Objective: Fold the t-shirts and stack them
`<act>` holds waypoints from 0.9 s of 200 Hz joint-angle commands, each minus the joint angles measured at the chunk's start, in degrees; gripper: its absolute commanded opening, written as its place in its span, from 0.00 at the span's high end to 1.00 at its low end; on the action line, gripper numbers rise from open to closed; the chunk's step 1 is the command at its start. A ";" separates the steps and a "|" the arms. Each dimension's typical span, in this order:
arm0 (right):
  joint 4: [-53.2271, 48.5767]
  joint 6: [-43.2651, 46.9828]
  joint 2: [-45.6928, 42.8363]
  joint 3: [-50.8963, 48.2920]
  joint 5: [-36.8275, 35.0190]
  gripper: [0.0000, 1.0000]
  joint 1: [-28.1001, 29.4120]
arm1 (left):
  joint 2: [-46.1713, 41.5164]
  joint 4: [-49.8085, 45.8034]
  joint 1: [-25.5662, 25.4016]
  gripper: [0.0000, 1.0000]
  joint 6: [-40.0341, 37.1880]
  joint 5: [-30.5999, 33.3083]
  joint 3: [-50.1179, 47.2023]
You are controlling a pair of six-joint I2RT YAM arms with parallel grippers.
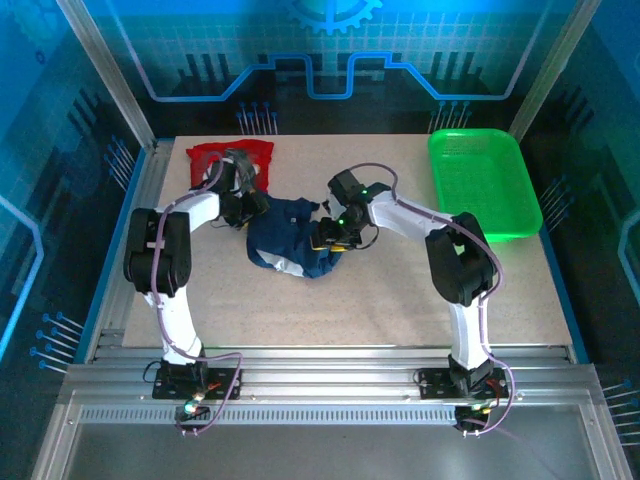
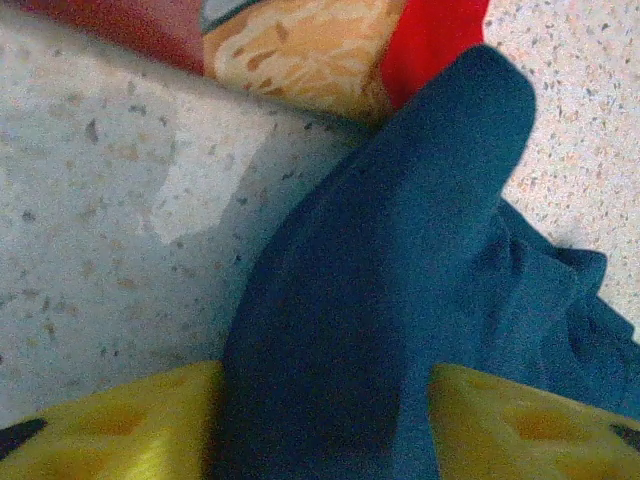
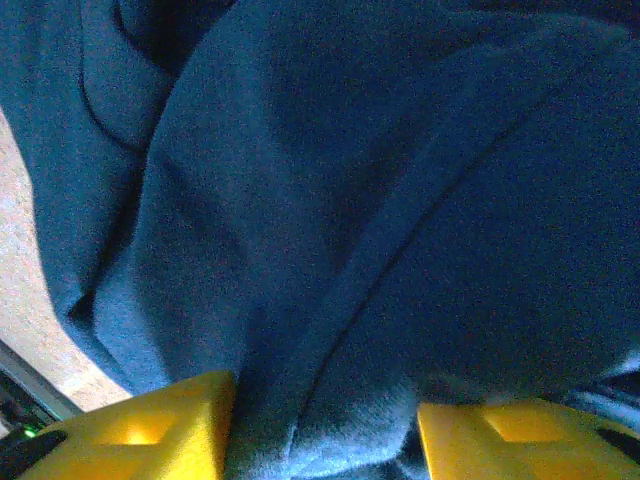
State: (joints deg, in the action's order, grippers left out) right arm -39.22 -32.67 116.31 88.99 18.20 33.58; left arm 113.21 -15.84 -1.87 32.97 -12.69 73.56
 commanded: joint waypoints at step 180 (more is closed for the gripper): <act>-9.76 19.05 -18.81 28.34 -11.70 0.98 -9.01 | -33.15 8.67 0.20 0.99 -1.83 -4.23 12.99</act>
State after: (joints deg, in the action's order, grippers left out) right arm -49.82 -20.14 102.30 113.43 11.09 25.63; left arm 84.82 -9.82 -1.87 32.86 -15.92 81.65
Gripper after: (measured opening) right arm 0.053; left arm 0.052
